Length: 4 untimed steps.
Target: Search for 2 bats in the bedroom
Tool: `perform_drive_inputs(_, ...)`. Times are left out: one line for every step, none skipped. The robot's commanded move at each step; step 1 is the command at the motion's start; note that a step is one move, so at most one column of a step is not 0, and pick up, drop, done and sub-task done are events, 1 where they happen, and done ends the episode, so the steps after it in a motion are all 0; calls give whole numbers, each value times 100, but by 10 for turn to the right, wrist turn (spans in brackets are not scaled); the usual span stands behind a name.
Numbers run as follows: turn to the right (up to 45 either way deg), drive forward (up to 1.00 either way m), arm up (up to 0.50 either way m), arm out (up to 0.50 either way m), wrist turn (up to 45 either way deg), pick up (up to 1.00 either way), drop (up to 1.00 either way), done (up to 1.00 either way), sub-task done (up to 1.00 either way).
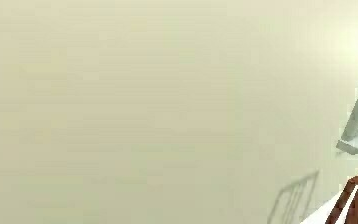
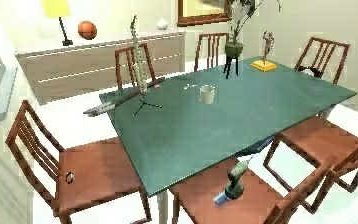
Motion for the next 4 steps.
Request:
perform_drive_inputs(-450,0,0,0,0,0,0,0,0)
perform_drive_inputs(-450,0,0,0,0,0,0,0,0)
perform_drive_inputs(-330,0,0,0,0,0,0,0,0)
perform_drive_inputs(0,20,0,0,0,0,0,0,0)
